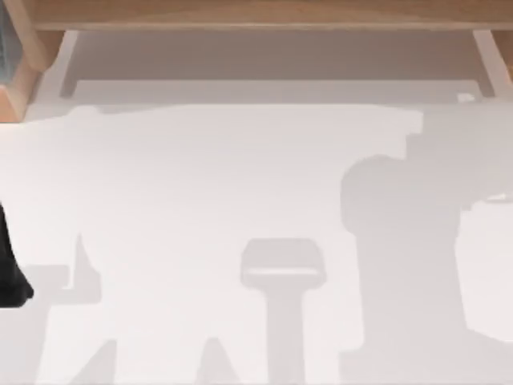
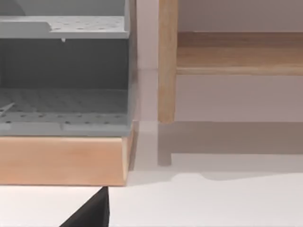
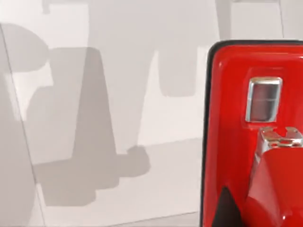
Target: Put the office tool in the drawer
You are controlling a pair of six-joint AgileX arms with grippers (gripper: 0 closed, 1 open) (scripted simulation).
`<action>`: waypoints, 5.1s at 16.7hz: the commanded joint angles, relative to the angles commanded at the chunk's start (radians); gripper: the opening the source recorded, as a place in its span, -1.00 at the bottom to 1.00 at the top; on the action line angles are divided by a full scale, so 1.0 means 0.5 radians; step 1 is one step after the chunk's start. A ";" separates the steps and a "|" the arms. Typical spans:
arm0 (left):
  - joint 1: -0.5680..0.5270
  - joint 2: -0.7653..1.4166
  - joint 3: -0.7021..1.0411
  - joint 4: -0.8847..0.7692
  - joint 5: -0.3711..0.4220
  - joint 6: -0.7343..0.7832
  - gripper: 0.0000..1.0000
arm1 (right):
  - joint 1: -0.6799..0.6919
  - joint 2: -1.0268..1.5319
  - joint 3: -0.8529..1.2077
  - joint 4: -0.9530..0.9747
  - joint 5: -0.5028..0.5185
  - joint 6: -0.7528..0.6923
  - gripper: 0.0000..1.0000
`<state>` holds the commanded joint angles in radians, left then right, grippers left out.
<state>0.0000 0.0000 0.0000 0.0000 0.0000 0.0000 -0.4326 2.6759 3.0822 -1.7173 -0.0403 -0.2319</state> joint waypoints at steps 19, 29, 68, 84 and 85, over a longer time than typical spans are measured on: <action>0.000 0.000 0.000 0.000 0.000 0.000 1.00 | 0.122 0.447 -0.044 -0.085 0.128 -0.234 -0.25; 0.000 0.000 0.000 0.000 0.000 0.000 1.00 | 0.122 0.447 -0.044 -0.085 0.128 -0.234 1.00; 0.000 0.000 0.000 0.000 0.000 0.000 1.00 | -0.959 -1.328 -3.784 4.658 -0.882 -2.166 1.00; 0.000 0.000 0.000 0.000 0.000 0.000 1.00 | -0.631 -1.281 -5.294 6.660 -1.348 -2.639 1.00; 0.000 0.000 0.000 0.000 0.000 0.000 1.00 | -0.630 -1.281 -5.296 6.663 -1.348 -2.639 1.00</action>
<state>0.0000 0.0000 0.0000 0.0000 0.0000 0.0000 -0.7475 2.0356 0.4344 1.6140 -0.7144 -1.5516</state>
